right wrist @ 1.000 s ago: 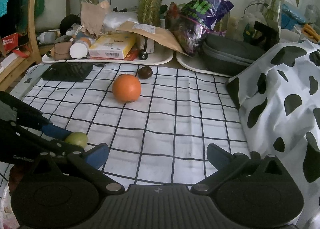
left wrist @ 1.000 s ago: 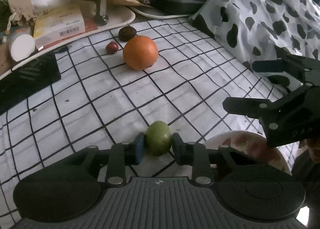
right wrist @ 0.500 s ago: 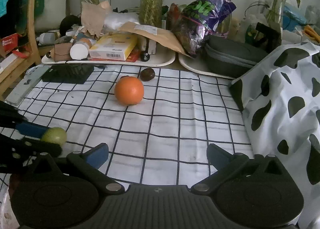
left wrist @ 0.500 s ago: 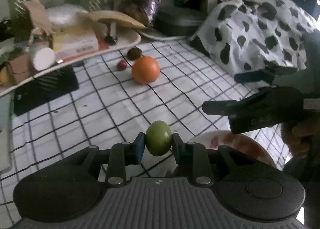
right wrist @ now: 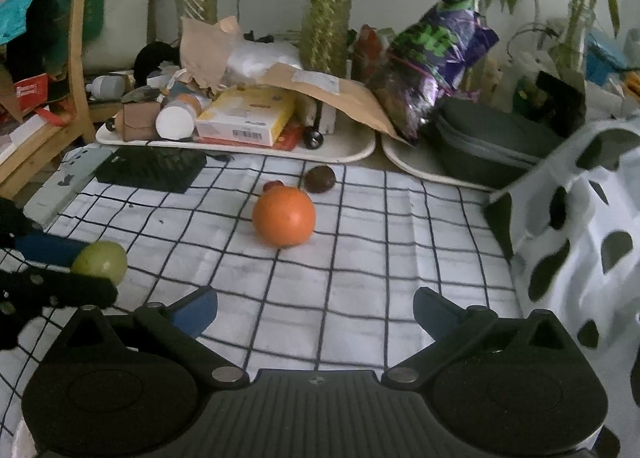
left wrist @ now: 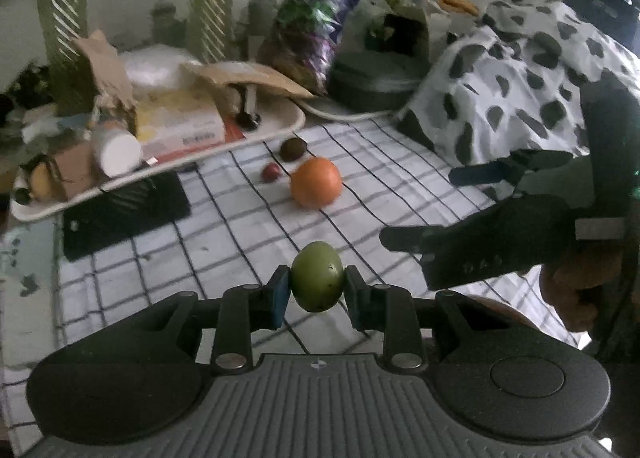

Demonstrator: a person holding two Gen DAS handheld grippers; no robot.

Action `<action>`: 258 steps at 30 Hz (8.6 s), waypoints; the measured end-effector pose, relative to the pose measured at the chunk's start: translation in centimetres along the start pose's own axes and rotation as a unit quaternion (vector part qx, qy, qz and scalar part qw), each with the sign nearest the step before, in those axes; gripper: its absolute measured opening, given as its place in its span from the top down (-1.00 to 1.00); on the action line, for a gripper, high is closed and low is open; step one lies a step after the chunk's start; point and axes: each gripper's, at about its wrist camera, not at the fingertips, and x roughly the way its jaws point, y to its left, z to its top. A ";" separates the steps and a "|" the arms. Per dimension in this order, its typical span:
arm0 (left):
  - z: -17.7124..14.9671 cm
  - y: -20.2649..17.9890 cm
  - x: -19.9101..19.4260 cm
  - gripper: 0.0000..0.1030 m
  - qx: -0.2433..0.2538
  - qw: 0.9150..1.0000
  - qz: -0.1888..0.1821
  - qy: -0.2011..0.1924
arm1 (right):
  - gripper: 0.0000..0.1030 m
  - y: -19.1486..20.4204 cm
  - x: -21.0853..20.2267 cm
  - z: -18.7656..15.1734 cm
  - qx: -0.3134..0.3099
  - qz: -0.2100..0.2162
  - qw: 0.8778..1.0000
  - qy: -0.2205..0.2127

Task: Organize fruits

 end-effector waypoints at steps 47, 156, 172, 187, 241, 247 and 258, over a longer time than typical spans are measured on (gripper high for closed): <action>0.3 3.0 0.0 0.45 -0.026 0.999 0.023 0.015 | -0.04 1.1 5.1 4.1 -0.040 0.040 0.998 -0.003; -9.4 -6.9 -6.0 -0.21 -0.021 0.997 0.011 0.067 | -0.70 -1.4 -10.2 -8.2 0.112 0.119 0.985 0.050; -9.1 -6.8 -6.5 -0.21 -0.027 0.998 0.017 0.046 | -0.95 -1.3 -10.4 -8.0 0.102 0.086 0.990 0.035; -8.5 -6.3 -7.3 -0.41 -0.039 0.998 0.058 0.008 | -1.00 -0.9 -10.5 -7.9 0.073 0.050 0.996 0.028; -11.4 -9.4 -11.3 -1.00 -0.061 0.986 0.153 0.002 | -1.00 4.1 -17.2 -12.7 0.054 -0.103 0.992 0.040; -11.9 -9.3 -11.0 -1.00 -0.072 0.987 0.143 0.033 | -1.00 4.7 -17.4 -13.2 0.051 -0.100 0.992 0.056; -12.3 -9.4 -10.0 -0.99 -0.065 0.984 0.149 0.079 | -1.00 4.6 -16.6 -13.6 0.062 -0.096 0.989 0.097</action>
